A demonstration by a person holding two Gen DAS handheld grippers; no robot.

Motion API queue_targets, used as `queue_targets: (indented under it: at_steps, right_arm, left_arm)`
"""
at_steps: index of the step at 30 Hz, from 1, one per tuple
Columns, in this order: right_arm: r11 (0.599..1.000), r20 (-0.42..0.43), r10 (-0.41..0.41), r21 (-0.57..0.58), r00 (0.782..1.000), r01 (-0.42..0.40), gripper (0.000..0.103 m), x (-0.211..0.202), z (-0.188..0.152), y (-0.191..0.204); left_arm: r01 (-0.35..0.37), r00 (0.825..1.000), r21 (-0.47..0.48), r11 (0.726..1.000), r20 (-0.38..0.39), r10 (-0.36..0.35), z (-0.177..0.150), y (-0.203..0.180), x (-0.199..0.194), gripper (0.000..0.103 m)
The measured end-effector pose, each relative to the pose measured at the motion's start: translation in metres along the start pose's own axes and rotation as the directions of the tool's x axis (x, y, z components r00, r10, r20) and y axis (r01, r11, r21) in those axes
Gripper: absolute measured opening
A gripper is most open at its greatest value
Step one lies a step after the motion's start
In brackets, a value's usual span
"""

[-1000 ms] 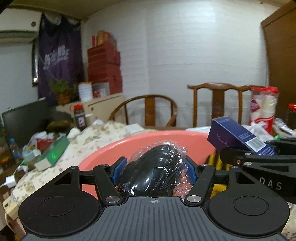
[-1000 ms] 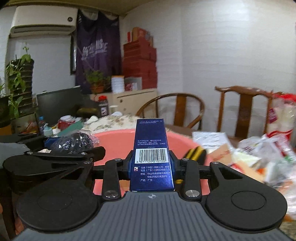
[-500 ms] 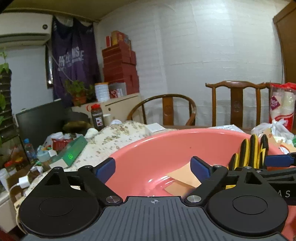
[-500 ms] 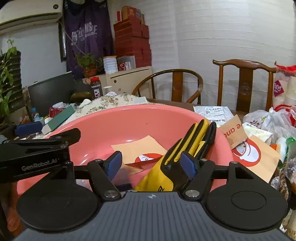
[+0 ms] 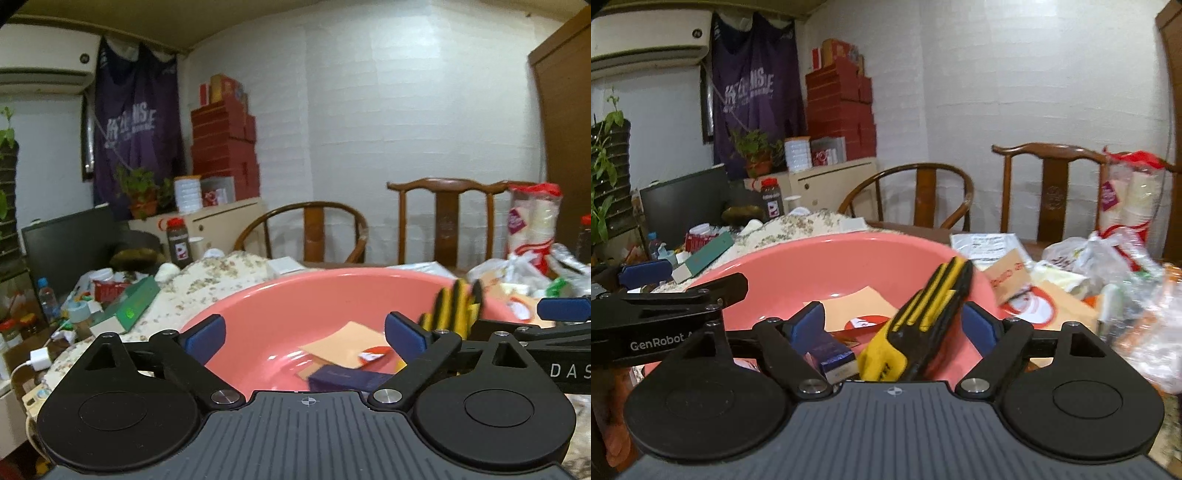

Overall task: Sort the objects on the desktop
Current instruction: 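Open both grippers to drop the blue box and black item into the basin, then move the right gripper to the white paper roll while the left approaches the white bottle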

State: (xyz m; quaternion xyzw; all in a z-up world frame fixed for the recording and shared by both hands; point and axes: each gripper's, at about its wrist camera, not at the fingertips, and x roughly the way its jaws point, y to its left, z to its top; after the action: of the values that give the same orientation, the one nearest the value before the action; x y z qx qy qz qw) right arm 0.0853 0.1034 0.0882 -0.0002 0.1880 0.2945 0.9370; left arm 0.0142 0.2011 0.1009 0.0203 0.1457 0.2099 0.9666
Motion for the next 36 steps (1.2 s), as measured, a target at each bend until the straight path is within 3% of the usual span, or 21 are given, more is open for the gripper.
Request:
queue_targets:
  at_steps: [6, 10, 19, 28, 32, 36]
  right_arm:
    - [0.996, 0.033, -0.079, 0.034, 0.996, 0.078, 0.088, -0.043, -0.021, -0.022]
    - [0.985, 0.03, -0.157, 0.08, 0.987, 0.154, 0.09, -0.075, -0.047, -0.048]
    - [0.918, -0.01, -0.383, 0.106, 0.923, 0.382, 0.091, -0.146, -0.113, -0.104]
    - [0.844, -0.077, -0.501, 0.176, 0.862, 0.506, 0.097, -0.177, -0.157, -0.147]
    - [0.846, -0.077, -0.492, 0.191, 0.867, 0.497, 0.097, -0.174, -0.158, -0.152]
    - [0.854, -0.018, -0.499, 0.162, 0.866, 0.495, 0.097, -0.173, -0.15, -0.15]
  left_arm:
    - [0.084, 0.996, 0.018, 0.996, 0.006, -0.085, -0.014, -0.035, -0.025, 0.099]
    - [0.173, 0.985, 0.05, 0.984, -0.008, -0.173, -0.028, -0.07, -0.037, 0.099]
    - [0.345, 0.939, 0.112, 0.932, -0.06, -0.34, -0.068, -0.146, -0.058, 0.099]
    - [0.334, 0.94, 0.139, 0.932, -0.118, -0.319, -0.105, -0.163, -0.052, 0.1]
    - [0.31, 0.949, 0.158, 0.937, -0.102, -0.297, -0.099, -0.165, -0.044, 0.1]
    - [0.299, 0.954, 0.171, 0.939, -0.089, -0.288, -0.094, -0.169, -0.037, 0.1]
